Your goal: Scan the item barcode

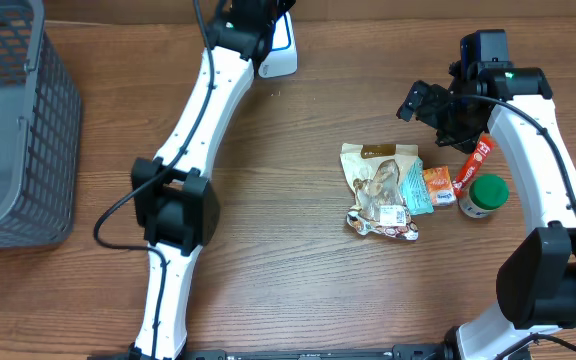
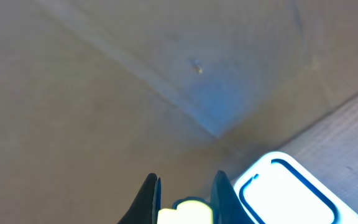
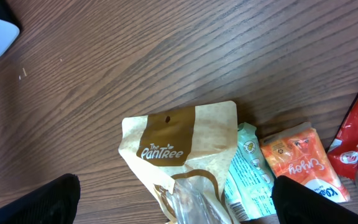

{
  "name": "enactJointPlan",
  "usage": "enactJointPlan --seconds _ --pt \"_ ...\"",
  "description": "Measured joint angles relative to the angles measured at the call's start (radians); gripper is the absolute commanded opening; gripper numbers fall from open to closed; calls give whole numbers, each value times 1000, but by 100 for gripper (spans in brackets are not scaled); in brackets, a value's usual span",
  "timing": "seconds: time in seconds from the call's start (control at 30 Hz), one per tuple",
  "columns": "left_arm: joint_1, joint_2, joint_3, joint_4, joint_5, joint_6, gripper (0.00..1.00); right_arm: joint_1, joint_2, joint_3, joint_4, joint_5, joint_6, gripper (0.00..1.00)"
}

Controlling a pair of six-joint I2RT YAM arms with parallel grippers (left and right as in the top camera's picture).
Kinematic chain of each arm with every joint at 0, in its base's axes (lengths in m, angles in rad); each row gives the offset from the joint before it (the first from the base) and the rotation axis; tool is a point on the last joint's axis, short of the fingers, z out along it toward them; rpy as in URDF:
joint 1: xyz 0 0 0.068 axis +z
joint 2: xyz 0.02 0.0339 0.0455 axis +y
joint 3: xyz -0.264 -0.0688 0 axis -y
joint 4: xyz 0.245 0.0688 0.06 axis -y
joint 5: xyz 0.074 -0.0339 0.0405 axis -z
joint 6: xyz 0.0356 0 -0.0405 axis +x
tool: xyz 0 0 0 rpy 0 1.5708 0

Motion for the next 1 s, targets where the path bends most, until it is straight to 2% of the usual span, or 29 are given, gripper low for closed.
enactJointPlan --seconds 0.17,0.33,0.83,1.0 --pt "-23 94 0 85 -10 192 4 0 0 0 0 0 -1 100" --pt "-62 174 0 98 -7 310 4 0 0 0 0 0 0 100" --pt "-66 196 0 166 2 342 4 0 0 0 0 0 -1 100" --pt "-67 196 0 243 -73 341 4 0 0 0 0 0 0 100"
